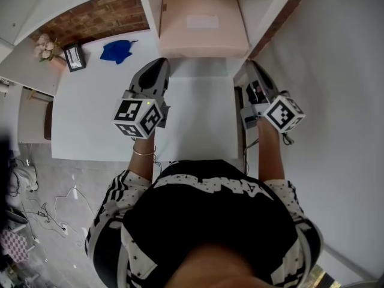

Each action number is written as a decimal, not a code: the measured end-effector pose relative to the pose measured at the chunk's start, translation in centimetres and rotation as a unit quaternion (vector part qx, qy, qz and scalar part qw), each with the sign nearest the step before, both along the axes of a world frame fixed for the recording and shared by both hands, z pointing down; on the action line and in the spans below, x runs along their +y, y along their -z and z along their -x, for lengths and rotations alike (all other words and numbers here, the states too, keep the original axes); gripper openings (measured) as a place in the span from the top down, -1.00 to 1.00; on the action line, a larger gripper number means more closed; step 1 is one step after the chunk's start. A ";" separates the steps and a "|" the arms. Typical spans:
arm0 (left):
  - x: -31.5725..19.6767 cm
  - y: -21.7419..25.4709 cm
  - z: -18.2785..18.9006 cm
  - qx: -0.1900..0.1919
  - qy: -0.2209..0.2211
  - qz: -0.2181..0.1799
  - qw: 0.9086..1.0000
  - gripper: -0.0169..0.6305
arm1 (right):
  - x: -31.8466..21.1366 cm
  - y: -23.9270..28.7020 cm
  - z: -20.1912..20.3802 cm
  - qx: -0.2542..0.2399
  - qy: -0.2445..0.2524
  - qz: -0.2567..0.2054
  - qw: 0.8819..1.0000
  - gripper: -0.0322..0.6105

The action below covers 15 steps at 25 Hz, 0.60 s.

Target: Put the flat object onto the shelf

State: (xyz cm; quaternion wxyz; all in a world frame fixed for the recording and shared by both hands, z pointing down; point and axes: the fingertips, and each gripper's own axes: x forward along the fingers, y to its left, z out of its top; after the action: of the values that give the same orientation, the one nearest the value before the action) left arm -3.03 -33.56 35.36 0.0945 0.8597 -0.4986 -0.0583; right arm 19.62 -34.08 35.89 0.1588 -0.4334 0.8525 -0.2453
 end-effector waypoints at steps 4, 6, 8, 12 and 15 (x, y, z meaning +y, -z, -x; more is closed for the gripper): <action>0.5 0.3 -0.3 -0.004 0.001 -0.002 1.000 0.81 | 0.6 0.5 0.3 0.014 0.015 -0.015 1.000 0.78; 0.7 0.4 -0.3 -0.006 0.002 -0.002 1.000 0.81 | 0.9 0.6 0.2 0.016 0.016 -0.018 1.000 0.78; 1.0 0.6 -0.2 -0.010 0.004 -0.005 1.000 0.81 | 1.2 0.9 0.2 0.016 0.018 -0.022 0.999 0.79; 1.4 1.0 -0.2 -0.012 0.007 -0.008 1.000 0.81 | 1.7 1.3 0.2 0.017 0.023 -0.029 0.999 0.79; 1.7 1.2 -0.3 -0.015 0.009 -0.009 1.000 0.81 | 1.9 1.6 0.4 0.016 0.028 -0.033 0.999 0.79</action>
State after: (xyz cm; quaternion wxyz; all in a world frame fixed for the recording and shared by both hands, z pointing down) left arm -2.76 -31.85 34.18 0.0793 0.8567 -0.5071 -0.0507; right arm 19.24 -32.14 34.25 0.1523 -0.4080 0.8743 -0.2143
